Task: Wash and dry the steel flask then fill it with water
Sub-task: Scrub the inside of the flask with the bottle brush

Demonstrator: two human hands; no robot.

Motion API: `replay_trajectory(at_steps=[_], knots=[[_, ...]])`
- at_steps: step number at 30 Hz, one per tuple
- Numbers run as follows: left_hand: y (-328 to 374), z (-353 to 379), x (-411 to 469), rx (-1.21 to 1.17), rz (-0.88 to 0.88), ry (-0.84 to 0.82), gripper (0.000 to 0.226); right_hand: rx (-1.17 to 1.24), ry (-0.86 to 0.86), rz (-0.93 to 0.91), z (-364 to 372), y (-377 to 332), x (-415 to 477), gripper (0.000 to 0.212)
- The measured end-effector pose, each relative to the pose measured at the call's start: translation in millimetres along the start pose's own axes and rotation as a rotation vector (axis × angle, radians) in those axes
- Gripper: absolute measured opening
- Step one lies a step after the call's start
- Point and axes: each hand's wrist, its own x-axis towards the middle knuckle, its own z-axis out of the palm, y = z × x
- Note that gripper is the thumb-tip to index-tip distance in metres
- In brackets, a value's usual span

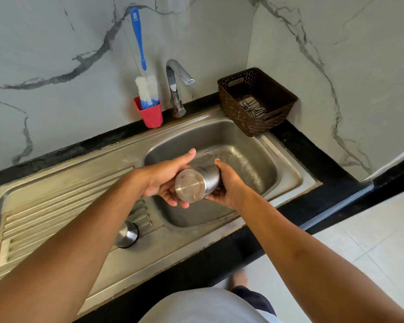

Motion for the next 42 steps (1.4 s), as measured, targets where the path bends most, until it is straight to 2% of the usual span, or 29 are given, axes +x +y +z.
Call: replay_trajectory(at_steps=[2,4,7,8,12,14,17,20,22,25,27,30,33,35,37,40,42], knots=[[3.1,-0.7,-0.6,0.011,0.008,-0.009,0.089,0.019,-0.005,0.005,0.8,-1.9,-0.2,0.059],[2.4,-1.9,-2.2,0.037,0.023,0.003,0.078,0.009,0.000,-0.028,4.3,-3.7,0.1,0.061],[-6.0,-6.5,-4.0,0.071,0.096,0.090,0.057,-0.120,0.079,-0.213,12.1,-13.6,2.3,0.071],[-10.2,-8.7,-3.7,0.087,0.137,0.130,0.057,-0.181,0.084,-0.295,15.6,-17.9,2.5,0.073],[-20.6,-7.6,2.1,0.098,0.317,0.297,0.096,-0.458,0.003,-0.561,38.5,-26.5,-4.2,0.072],[-16.1,-5.6,9.6,0.039,0.440,0.378,0.104,-0.632,-0.021,-0.670,55.8,-40.0,-6.2,0.075],[0.1,-25.4,19.4,-0.155,0.633,0.607,0.101,-0.792,-0.107,-0.772,91.9,-82.0,-7.4,0.072],[9.7,-38.1,26.9,-0.236,0.723,0.792,0.083,-0.937,-0.231,-0.834,110.1,-109.0,-16.7,0.073],[4.9,-36.0,30.3,-0.283,0.729,0.832,0.073,-1.131,-0.297,-0.898,109.2,-112.4,-24.7,0.074],[-4.3,-41.4,35.5,-0.369,0.703,0.871,0.071,-1.653,-0.351,-1.069,112.6,-135.9,-39.4,0.066],[-5.3,-59.1,42.0,-0.398,0.660,0.928,0.070,-1.978,-0.269,-1.283,133.5,-167.7,-47.0,0.060],[-2.6,-83.6,55.9,-0.346,0.600,0.993,0.065,-2.202,-0.199,-1.669,177.5,-208.4,-56.9,0.052],[-0.7,-98.4,73.6,-0.283,0.568,1.015,0.069,-2.512,-0.123,-1.887,221.7,-238.7,-60.0,0.046],[2.0,-104.1,84.4,-0.280,0.561,1.024,0.077,-2.766,0.061,-1.885,246.8,-252.3,-53.1,0.044],[4.6,-107.0,94.8,-0.277,0.572,1.021,0.084,-2.975,0.235,-1.718,264.2,-257.9,-44.3,0.039],[7.3,-107.6,108.1,-0.253,0.608,1.000,0.081,-3.054,0.335,-1.360,275.2,-258.1,-28.5,0.015],[8.6,-106.5,114.3,-0.232,0.613,0.977,0.082,-3.027,0.316,-1.289,275.5,-261.7,-22.9,0.013]])
